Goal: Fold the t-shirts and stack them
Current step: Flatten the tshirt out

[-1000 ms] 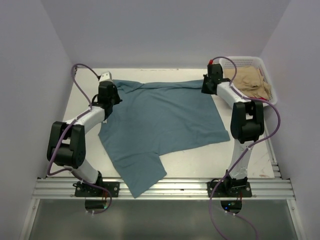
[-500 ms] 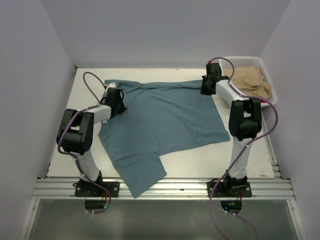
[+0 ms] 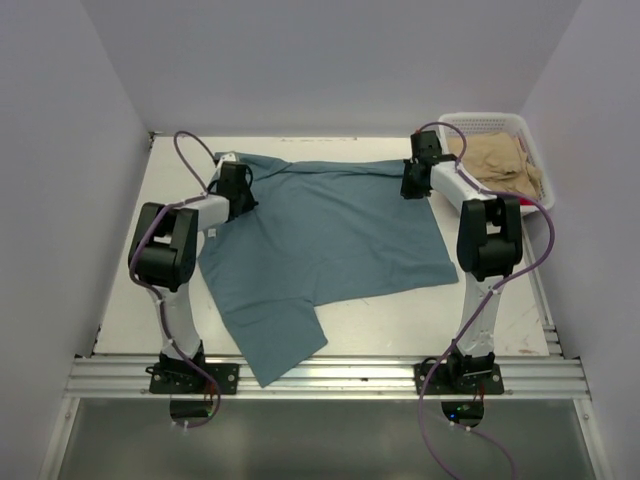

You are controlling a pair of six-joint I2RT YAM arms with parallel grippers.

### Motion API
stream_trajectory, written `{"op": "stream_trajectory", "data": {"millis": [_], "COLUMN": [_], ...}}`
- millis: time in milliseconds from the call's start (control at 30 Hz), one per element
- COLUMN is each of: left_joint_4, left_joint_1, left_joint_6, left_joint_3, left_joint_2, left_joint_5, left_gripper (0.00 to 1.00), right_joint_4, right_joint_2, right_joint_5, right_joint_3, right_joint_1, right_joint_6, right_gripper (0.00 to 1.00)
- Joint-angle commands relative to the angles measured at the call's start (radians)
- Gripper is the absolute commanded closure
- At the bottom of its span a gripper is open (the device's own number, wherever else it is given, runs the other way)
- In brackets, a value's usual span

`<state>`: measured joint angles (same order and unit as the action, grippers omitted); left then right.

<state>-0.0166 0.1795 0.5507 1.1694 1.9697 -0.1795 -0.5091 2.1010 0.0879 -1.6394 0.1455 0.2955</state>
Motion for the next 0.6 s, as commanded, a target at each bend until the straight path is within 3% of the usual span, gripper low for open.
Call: {"op": "stream_trajectory", "data": {"millis": [0, 400, 533, 567], "left_joint_4": [0.013, 0.014, -0.049, -0.045], "left_joint_1": [-0.020, -0.078, -0.100, -0.103], "left_joint_6": [-0.035, -0.144, -0.135, -0.133], "left_joint_3": [0.087, 0.305, 0.262, 0.269], "left_joint_2": [0.064, 0.132, 0.061, 0.061], "left_joint_5": [-0.003, 0.070, 0.065, 0.055], "left_gripper": [1.00, 1.00, 1.00, 0.95], "right_joint_4": [-0.012, -0.009, -0.014, -0.014], "right_joint_2": [-0.033, -0.052, -0.053, -0.053], "right_joint_5": [0.006, 0.013, 0.019, 0.019], "right_joint_3": [-0.004, -0.031, -0.034, -0.036], "right_joint_1": [0.000, 0.000, 0.000, 0.000], "right_joint_6": [0.010, 0.021, 0.010, 0.010], "right_gripper": [1.00, 1.00, 1.00, 1.00]}}
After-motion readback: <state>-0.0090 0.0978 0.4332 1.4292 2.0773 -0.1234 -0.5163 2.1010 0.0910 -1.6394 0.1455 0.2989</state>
